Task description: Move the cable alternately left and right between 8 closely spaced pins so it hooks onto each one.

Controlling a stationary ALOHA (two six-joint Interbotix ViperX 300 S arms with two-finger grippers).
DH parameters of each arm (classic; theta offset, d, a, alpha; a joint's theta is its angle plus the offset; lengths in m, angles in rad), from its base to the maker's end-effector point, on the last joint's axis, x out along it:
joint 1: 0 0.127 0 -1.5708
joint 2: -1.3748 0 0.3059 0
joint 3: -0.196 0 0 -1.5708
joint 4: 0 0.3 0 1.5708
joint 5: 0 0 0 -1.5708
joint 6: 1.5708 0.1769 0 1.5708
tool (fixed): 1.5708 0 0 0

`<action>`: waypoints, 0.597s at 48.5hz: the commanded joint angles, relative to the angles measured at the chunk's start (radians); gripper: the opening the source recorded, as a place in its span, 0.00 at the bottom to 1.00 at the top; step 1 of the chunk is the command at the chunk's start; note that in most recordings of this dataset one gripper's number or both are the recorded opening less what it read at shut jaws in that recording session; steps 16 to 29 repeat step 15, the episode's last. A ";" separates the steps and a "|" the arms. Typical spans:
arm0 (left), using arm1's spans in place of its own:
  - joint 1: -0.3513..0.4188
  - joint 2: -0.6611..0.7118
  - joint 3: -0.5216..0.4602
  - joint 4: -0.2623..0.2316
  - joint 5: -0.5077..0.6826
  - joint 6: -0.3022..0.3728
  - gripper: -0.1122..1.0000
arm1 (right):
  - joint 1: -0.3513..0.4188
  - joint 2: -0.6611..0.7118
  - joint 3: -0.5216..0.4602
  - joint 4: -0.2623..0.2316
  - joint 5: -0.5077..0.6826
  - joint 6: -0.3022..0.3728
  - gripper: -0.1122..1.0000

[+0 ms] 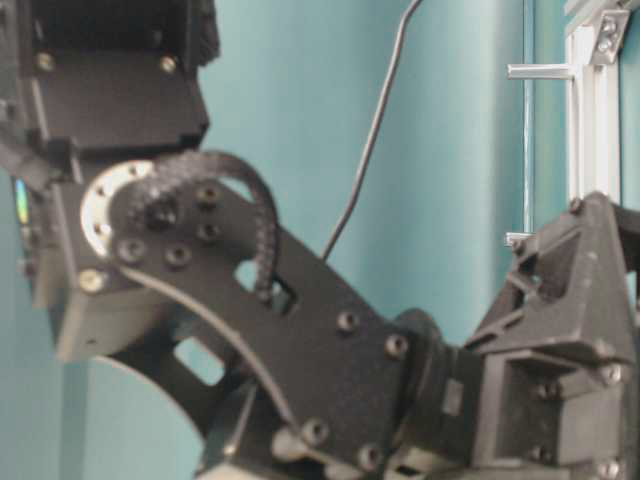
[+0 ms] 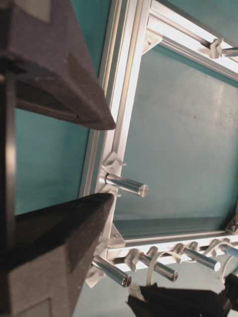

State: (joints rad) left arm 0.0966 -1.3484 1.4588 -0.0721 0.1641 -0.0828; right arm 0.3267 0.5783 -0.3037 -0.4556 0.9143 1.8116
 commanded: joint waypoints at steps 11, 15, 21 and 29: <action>-0.003 0.009 -0.021 0.002 -0.006 -0.008 0.64 | 0.015 -0.006 -0.060 -0.005 0.014 0.002 0.25; -0.003 0.009 -0.023 0.000 -0.006 -0.008 0.64 | 0.015 -0.002 -0.067 -0.011 0.020 0.002 0.25; -0.003 0.009 -0.023 0.000 -0.006 -0.008 0.64 | 0.015 -0.002 -0.067 -0.011 0.020 0.002 0.25; -0.003 0.009 -0.023 0.000 -0.006 -0.008 0.64 | 0.015 -0.002 -0.067 -0.011 0.020 0.002 0.25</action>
